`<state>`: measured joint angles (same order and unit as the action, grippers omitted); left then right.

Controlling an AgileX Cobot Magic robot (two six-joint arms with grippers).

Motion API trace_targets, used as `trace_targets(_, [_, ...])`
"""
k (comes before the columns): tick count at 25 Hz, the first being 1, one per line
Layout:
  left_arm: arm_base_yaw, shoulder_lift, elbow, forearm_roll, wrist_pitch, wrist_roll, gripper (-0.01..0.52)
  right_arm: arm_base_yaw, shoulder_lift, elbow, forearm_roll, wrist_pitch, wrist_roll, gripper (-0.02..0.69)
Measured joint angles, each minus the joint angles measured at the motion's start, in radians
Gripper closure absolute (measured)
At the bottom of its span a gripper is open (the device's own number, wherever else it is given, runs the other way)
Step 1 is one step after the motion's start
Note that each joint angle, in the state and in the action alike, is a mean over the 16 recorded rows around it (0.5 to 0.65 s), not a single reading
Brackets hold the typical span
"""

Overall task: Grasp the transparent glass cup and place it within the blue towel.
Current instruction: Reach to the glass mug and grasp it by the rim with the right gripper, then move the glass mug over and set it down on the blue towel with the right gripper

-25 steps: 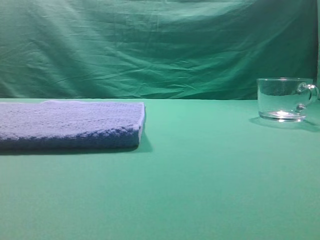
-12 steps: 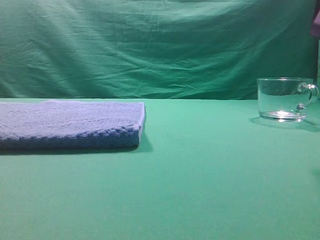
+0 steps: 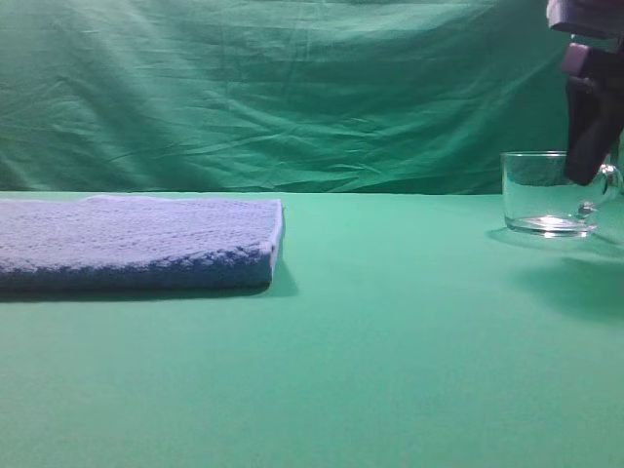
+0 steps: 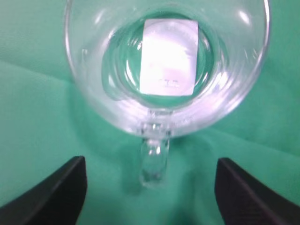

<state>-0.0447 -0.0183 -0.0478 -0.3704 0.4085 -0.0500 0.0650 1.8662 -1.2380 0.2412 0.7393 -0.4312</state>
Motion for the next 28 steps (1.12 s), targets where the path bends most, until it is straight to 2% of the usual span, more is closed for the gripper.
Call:
trace_targets(4, [0.0,0.0,0.0,0.0,0.0,0.0,0.514,0.013,0.016,-0.029,-0.018,0.005,0.0,0.499])
trace_targets(8, [0.0,0.0,0.0,0.0,0.0,0.0,0.514,0.056,0.019,-0.073,-0.036,0.013,0.001,0.557])
trace_targets(18, [0.0,0.0,0.0,0.0,0.0,0.0,0.514,0.326,0.068,-0.314,-0.054,-0.019,0.001,0.56])
trace_targets(28, [0.0,0.0,0.0,0.0,0.0,0.0,0.514,0.622,0.298,-0.638,-0.056,-0.08,-0.006,0.56])
